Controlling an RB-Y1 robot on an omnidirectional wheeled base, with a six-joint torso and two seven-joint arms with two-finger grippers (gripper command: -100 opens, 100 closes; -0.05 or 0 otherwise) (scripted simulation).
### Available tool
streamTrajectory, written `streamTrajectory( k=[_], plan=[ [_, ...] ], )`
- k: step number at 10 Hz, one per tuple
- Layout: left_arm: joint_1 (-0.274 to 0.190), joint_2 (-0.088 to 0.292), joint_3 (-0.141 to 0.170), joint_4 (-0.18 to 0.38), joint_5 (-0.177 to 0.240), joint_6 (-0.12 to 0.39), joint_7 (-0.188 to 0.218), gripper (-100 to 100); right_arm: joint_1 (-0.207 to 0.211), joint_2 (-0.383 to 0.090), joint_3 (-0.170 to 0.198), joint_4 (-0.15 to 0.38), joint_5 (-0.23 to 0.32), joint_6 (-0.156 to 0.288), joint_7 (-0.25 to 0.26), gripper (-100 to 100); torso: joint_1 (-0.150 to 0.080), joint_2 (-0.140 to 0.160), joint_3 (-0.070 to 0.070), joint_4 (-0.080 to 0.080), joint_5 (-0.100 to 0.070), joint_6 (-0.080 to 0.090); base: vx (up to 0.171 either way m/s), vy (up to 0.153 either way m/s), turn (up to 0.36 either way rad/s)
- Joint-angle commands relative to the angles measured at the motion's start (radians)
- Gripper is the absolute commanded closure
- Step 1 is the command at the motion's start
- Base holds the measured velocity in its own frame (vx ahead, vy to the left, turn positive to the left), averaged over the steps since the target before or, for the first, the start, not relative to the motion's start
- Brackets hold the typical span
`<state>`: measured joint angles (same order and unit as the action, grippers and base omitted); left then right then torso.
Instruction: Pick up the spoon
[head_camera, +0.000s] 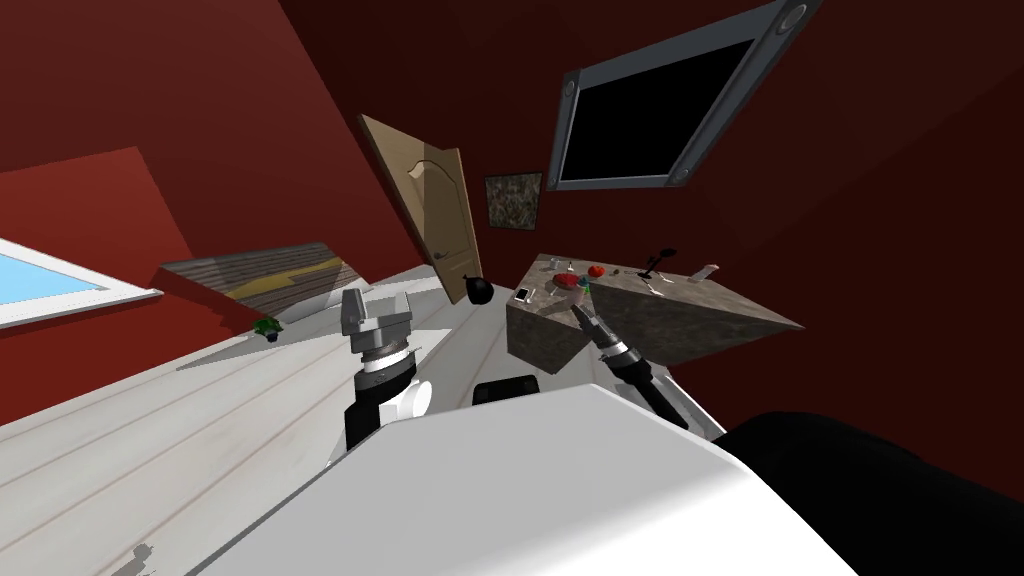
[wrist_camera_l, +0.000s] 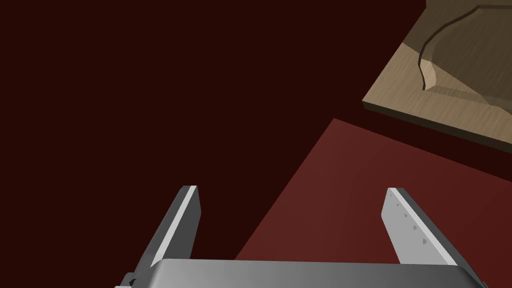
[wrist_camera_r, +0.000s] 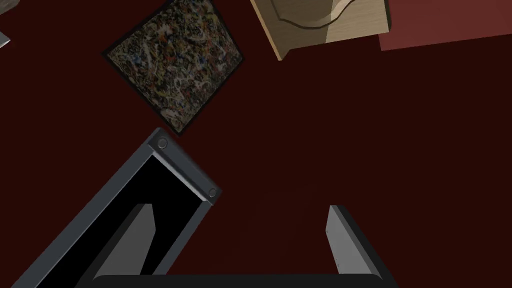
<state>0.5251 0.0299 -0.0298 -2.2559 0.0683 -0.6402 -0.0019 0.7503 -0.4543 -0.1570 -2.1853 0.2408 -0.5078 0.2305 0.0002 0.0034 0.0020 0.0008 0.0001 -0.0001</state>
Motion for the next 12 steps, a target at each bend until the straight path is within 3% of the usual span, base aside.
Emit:
streamTrajectory(
  k=[1, 2, 3, 4, 5, 6, 7, 8, 9, 10, 11, 12],
  plan=[
    [0.000, 0.000, 0.000, 0.000, 0.000, 0.000, 0.000, 0, 0.050, -0.050, -0.033, 0.028, 0.048, 0.012, 0.028, -100, 0.000, 0.000, 0.000, 0.000, 0.000, 0.000, -0.042, 0.022, 0.211],
    [0.000, 0.000, 0.000, 0.000, 0.000, 0.000, 0.000, 0, 0.057, -0.072, -0.033, 0.028, 0.048, 0.012, 0.028, -100, 0.000, 0.000, 0.000, 0.000, 0.000, 0.000, -0.034, 0.017, 0.059],
    [0.000, 0.000, 0.000, 0.000, 0.000, 0.000, 0.000, 0, 0.090, -0.103, -0.053, 0.048, 0.081, 0.024, 0.046, -100, 0.000, -0.001, 0.000, 0.000, 0.000, 0.000, -0.039, 0.027, 0.131],
    [0.000, 0.000, 0.000, 0.000, 0.000, 0.000, 0.000, 0, 0.090, -0.120, -0.053, 0.048, 0.081, 0.024, 0.046, -100, 0.000, -0.001, 0.000, 0.000, 0.000, 0.000, -0.028, 0.019, 0.073],
    [0.000, 0.000, 0.000, 0.000, 0.000, 0.000, 0.000, 0, 0.123, -0.155, -0.071, 0.069, 0.113, 0.036, 0.065, -100, 0.000, -0.001, -0.001, 0.000, 0.000, 0.000, -0.022, 0.024, 0.161],
    [0.000, 0.000, 0.000, 0.000, 0.000, 0.000, 0.000, 0, 0.123, -0.170, -0.071, 0.069, 0.113, 0.036, 0.065, -100, 0.000, -0.002, -0.001, 0.000, 0.000, 0.000, -0.015, 0.015, 0.074],
    [0.000, 0.000, 0.000, 0.000, 0.000, 0.000, 0.000, 0, 0.156, -0.211, -0.087, 0.090, 0.145, 0.049, 0.084, -100, 0.000, -0.002, -0.001, 0.000, 0.000, 0.000, -0.018, 0.028, 0.156],
    [0.000, 0.000, 0.000, 0.000, 0.000, 0.000, 0.000, 0, 0.156, -0.222, -0.087, 0.090, 0.145, 0.049, 0.084, -100, 0.000, -0.002, -0.001, 0.000, 0.000, 0.000, -0.013, 0.020, 0.069],
    [0.000, 0.000, 0.000, 0.000, 0.000, 0.000, 0.000, 0, 0.189, -0.260, -0.100, 0.112, 0.176, 0.063, 0.105, -100, 0.000, -0.003, -0.001, 0.000, 0.000, 0.000, -0.007, 0.028, 0.167],
    [0.000, 0.000, 0.000, 0.000, 0.000, 0.000, 0.000, 0, 0.189, -0.277, -0.100, 0.112, 0.176, 0.063, 0.105, -100, 0.000, -0.003, -0.002, -0.001, 0.000, 0.000, -0.003, 0.019, 0.067],
    [0.000, 0.000, 0.000, 0.000, 0.000, 0.000, 0.000, 0, 0.221, -0.314, -0.112, 0.134, 0.206, 0.077, 0.125, -100, 0.000, -0.003, -0.002, -0.001, 0.000, 0.000, 0.004, 0.028, 0.130],
    [0.000, 0.000, 0.000, 0.000, 0.000, 0.000, 0.000, 0, 0.221, -0.334, -0.112, 0.134, 0.206, 0.077, 0.125, -100, 0.000, -0.004, -0.002, -0.001, 0.000, 0.000, 0.004, 0.022, 0.088]
  ],
)
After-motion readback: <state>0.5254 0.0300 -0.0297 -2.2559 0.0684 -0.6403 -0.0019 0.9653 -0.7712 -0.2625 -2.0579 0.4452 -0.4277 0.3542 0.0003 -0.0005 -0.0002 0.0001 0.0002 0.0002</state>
